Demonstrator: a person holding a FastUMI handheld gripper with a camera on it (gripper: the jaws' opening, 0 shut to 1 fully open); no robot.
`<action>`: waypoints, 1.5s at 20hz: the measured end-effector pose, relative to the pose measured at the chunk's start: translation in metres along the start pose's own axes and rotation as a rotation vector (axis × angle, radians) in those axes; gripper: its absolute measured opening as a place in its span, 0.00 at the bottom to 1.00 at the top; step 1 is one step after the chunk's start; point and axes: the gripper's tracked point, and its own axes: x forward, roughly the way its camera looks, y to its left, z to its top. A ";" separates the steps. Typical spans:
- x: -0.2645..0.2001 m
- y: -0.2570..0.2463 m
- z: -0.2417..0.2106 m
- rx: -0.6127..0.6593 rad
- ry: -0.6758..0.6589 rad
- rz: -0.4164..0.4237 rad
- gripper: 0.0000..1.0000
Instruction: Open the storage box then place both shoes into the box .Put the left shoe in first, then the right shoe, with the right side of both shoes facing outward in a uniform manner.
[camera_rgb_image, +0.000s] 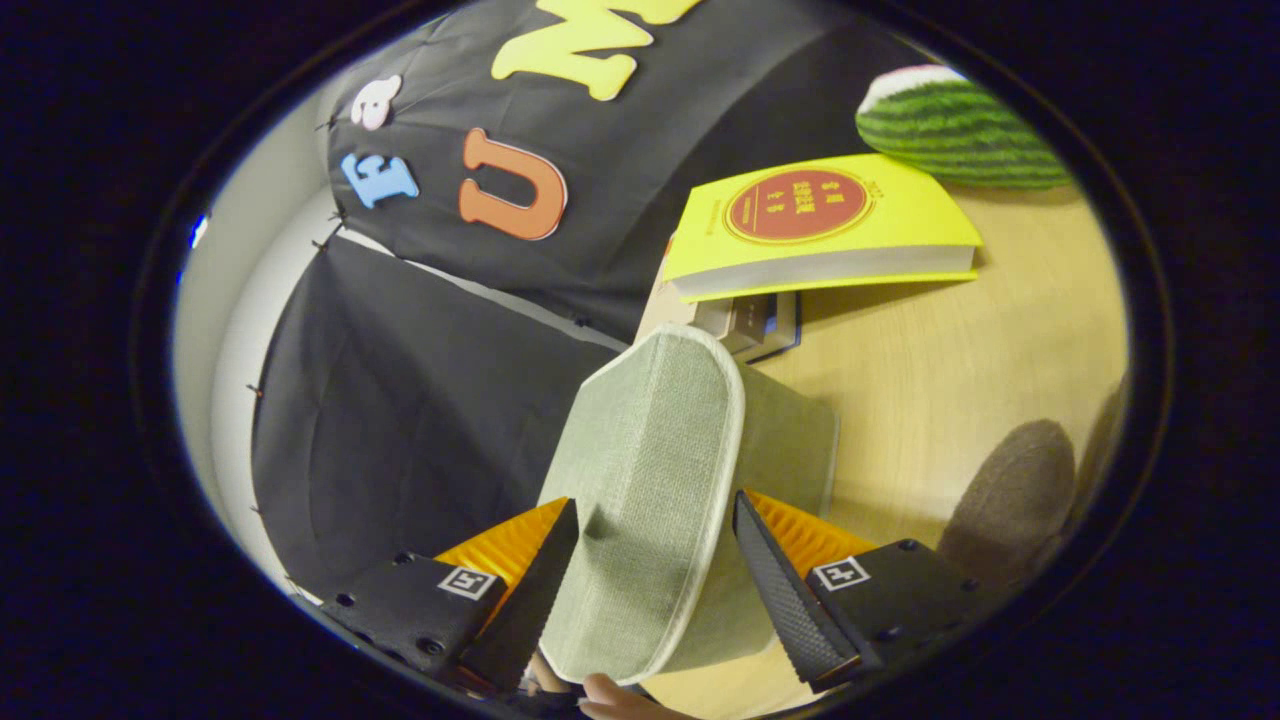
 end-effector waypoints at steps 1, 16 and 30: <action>0.001 0.001 -0.003 0.010 0.026 0.034 0.98; -0.033 0.021 0.001 -0.109 -0.003 0.030 0.38; -0.051 0.087 0.009 -0.217 -0.077 -0.151 0.11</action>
